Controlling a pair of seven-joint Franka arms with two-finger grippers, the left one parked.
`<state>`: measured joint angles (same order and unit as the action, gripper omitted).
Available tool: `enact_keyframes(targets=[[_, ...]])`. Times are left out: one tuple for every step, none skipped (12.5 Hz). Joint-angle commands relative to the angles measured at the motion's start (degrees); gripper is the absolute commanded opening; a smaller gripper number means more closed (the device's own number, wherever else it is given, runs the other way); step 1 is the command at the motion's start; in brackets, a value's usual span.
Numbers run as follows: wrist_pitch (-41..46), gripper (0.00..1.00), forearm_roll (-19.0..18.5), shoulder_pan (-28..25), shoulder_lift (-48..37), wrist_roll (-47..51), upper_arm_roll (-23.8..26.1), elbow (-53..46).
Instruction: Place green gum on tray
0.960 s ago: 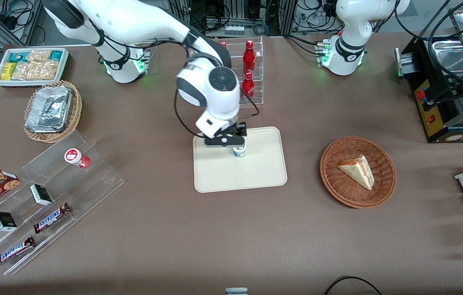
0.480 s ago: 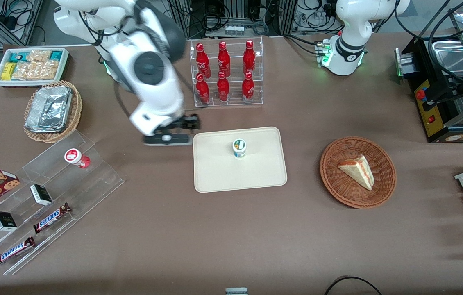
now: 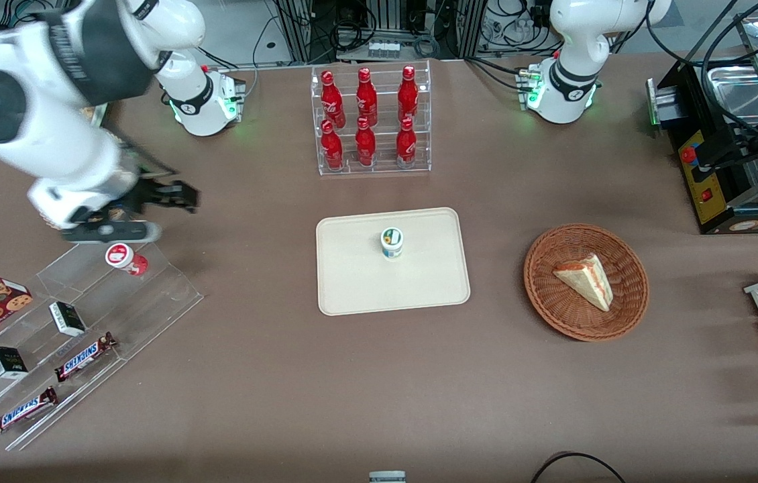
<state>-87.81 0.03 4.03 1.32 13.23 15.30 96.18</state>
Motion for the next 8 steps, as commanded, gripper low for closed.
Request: enact_keyframes(targets=[[1.8,1.0,1.6,-1.3,-2.2,-5.6,-7.4,0.6],[2.2,1.0,1.6,-1.3,-2.5,-7.1,-9.2,0.2],[2.5,1.0,1.5,-1.4,-2.9,-8.5,-10.7,0.2],[2.6,1.0,1.5,-1.4,-3.3,-10.2,-12.2,0.1],[2.6,1.0,1.5,-1.3,-3.4,-11.0,-13.2,-0.1],[2.7,1.0,1.5,-1.3,-3.4,-11.1,-14.4,-0.3],[2.7,1.0,1.6,-1.3,-3.3,-11.4,-15.5,-0.6],[2.7,1.0,1.6,-1.3,-3.0,-11.4,-16.3,-0.9]])
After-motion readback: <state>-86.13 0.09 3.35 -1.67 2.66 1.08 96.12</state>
